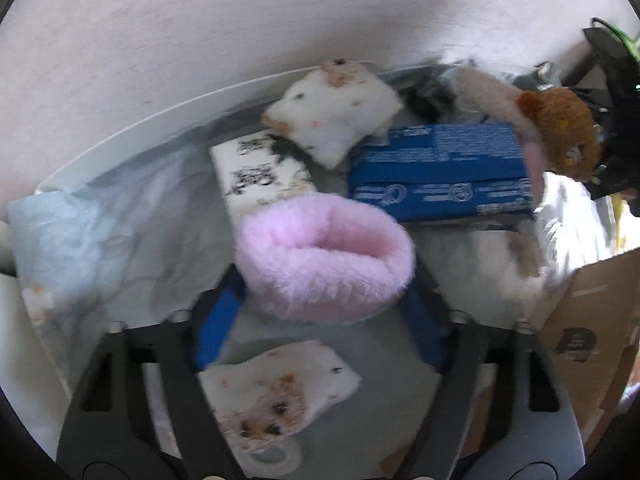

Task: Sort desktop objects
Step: 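Grasp the pink fuzzy sock with left gripper while right gripper grasps grey fuzzy sock, then carry both socks over the cardboard box and open both grippers to drop them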

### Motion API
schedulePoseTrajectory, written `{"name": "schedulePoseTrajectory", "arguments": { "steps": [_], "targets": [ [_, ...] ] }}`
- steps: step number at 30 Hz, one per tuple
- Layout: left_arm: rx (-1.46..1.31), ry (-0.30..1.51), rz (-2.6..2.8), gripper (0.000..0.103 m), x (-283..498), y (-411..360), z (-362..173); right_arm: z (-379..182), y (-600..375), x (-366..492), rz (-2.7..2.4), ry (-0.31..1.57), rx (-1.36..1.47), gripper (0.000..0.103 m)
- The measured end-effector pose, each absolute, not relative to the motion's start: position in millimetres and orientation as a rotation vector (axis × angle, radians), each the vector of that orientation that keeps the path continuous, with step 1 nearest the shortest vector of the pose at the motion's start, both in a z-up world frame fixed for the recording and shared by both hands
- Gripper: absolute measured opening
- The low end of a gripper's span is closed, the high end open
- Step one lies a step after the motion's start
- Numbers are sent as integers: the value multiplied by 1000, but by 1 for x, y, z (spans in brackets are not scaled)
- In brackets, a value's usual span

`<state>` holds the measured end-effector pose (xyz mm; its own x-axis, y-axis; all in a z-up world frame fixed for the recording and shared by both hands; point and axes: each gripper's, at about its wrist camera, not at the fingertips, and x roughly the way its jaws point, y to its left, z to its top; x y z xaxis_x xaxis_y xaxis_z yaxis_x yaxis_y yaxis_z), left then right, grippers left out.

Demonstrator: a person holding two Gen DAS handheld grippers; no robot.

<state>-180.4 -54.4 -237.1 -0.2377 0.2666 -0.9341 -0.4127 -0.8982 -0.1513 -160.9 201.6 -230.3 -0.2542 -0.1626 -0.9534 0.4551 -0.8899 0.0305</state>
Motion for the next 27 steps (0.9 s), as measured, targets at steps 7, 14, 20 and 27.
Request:
{"name": "schedulePoseTrajectory", "arguments": {
  "steps": [7,14,20,27],
  "targets": [
    [-1619,83,2152,26,-181,-53,-235,-216,216,-152,-2239,384,1627,27],
    [-1603,73,2198,24,-177,-47,-223,-205,232,-134,-2282,353,1648,19],
    [-1556,88,2235,24,-164,-41,-191,-181,259,-118,-2373,337,1676,19],
    [-1484,132,2257,24,-144,-48,-142,-136,285,-96,-2462,340,1677,19]
  ]
}}
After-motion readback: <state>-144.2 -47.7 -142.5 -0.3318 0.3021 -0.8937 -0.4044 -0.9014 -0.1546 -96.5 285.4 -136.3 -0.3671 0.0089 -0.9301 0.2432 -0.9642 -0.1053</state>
